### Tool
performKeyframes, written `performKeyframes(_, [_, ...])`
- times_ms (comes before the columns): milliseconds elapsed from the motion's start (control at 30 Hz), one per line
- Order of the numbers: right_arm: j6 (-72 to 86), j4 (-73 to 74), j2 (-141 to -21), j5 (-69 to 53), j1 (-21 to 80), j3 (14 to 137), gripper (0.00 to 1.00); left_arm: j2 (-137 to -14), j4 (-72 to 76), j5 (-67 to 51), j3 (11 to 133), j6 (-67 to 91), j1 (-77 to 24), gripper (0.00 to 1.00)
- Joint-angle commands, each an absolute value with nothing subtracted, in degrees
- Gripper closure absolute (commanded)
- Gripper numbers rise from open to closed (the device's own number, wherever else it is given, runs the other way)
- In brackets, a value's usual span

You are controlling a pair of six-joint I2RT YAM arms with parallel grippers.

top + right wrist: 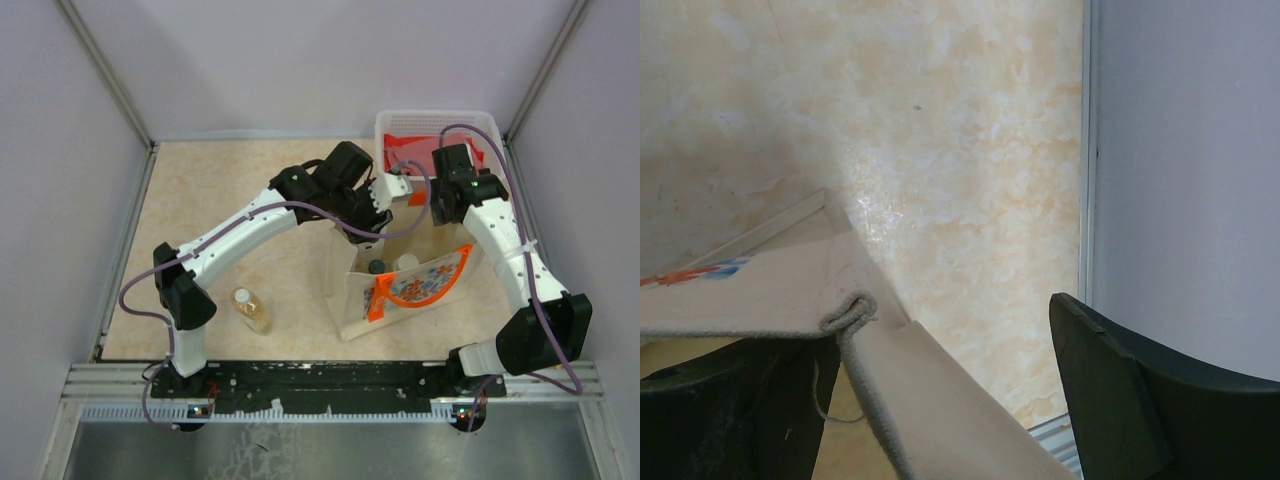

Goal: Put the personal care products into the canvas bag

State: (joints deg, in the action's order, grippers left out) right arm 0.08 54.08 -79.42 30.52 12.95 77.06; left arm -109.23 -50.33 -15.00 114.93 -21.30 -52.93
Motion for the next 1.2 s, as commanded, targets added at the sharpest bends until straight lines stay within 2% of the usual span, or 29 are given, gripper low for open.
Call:
performKeyframes(0, [-0.2, 53.3, -80.0, 32.4, 12.2, 79.9, 0.2, -107.6, -47.9, -17.1, 117.0, -23.7, -54.1, 1.0])
performKeyframes(267, [-0.6, 52.9, -81.1, 31.9, 12.2, 80.8, 0.2, -109.1, -51.5, -30.0, 117.9, -23.0, -55.4, 1.0])
performKeyframes(567, [-1.3, 52.6, -81.6, 31.7, 12.3, 81.2, 0.19, -110.8, -52.0, -29.4, 116.2, -23.0, -56.3, 1.0])
performKeyframes(1000, [-1.5, 52.8, -80.2, 32.2, 12.3, 78.9, 0.19, -113.1, -42.1, -7.3, 111.6, -23.4, -56.3, 1.0])
performKeyframes(1167, [-1.8, 52.7, -80.3, 32.3, 12.1, 78.8, 0.19, -113.9, -40.8, -7.0, 110.8, -23.3, -56.4, 1.0])
